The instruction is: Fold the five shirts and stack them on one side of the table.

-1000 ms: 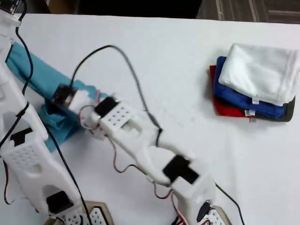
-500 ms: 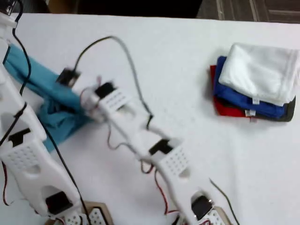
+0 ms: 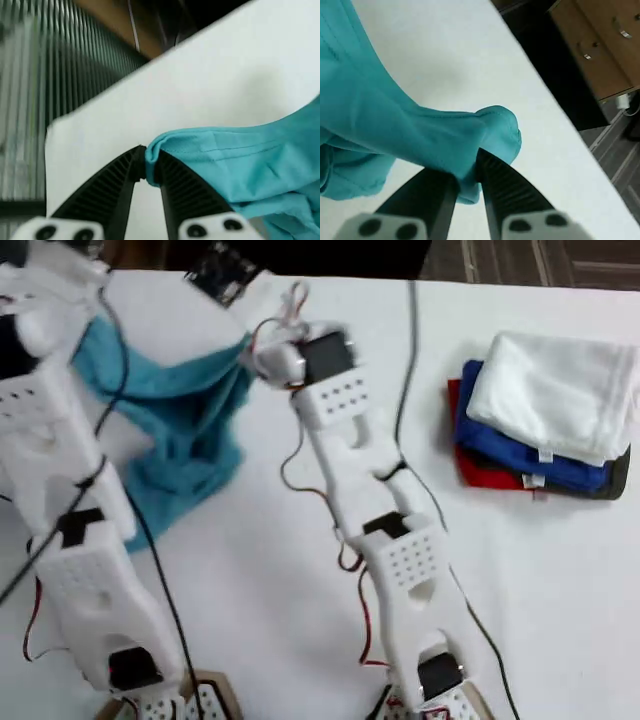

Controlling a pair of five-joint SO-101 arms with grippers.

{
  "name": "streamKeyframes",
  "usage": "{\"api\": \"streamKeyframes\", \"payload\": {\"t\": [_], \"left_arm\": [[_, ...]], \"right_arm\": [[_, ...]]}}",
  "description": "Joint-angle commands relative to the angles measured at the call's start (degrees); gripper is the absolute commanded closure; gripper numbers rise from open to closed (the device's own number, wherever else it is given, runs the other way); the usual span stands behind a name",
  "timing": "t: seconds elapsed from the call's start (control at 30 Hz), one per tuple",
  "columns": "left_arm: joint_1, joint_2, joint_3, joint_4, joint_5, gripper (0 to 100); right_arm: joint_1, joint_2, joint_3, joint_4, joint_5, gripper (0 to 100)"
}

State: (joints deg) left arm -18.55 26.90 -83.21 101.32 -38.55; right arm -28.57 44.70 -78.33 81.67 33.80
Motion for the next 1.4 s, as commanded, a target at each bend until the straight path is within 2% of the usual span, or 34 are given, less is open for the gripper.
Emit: {"api": "streamKeyframes", "payload": {"t": [0.0, 0.1, 0.27, 0.47, 0.63, 0.8, 1.0, 1.17, 1.23, 1.37], "left_arm": [[5.45, -9.49, -2.33, 0.62, 0.88, 98], [7.91, -13.45, -2.33, 0.35, 1.67, 98], [8.44, -17.67, -2.68, 0.09, 6.86, 98], [7.74, -18.99, -2.42, 0.62, 10.11, 98], [-0.70, -17.41, -0.31, 0.44, 9.67, 98], [-12.57, -13.45, 5.67, 0.44, 9.49, 98], [-23.38, -7.12, 13.23, 0.35, 3.25, 98], [-27.60, -0.97, 16.13, 0.00, -0.18, 98], [-28.66, 1.58, 16.13, -0.70, -1.05, 98], [-31.12, 5.89, 16.04, -3.87, -1.32, 98]], "right_arm": [[4.70, -1.10, -11.08, 4.00, 1.49, 97.8], [8.66, -1.27, -17.93, 8.66, 1.85, 97.8], [13.14, -7.96, -16.70, 10.68, 1.93, 97.8], [6.55, -9.27, -14.86, 8.40, 1.85, 97.8], [0.22, -2.68, -10.55, 7.96, 1.41, 97.8], [-5.93, 7.52, -9.67, 4.62, 1.32, 97.8], [-11.12, 17.10, -10.02, -0.48, 0.88, 95.9], [-15.08, 17.10, -11.69, 10.24, -5.54, 71.1], [-18.15, 16.57, -14.15, 15.78, -5.19, 69.7], [-23.60, 15.87, -14.33, 16.48, -5.54, 75.9]]}}
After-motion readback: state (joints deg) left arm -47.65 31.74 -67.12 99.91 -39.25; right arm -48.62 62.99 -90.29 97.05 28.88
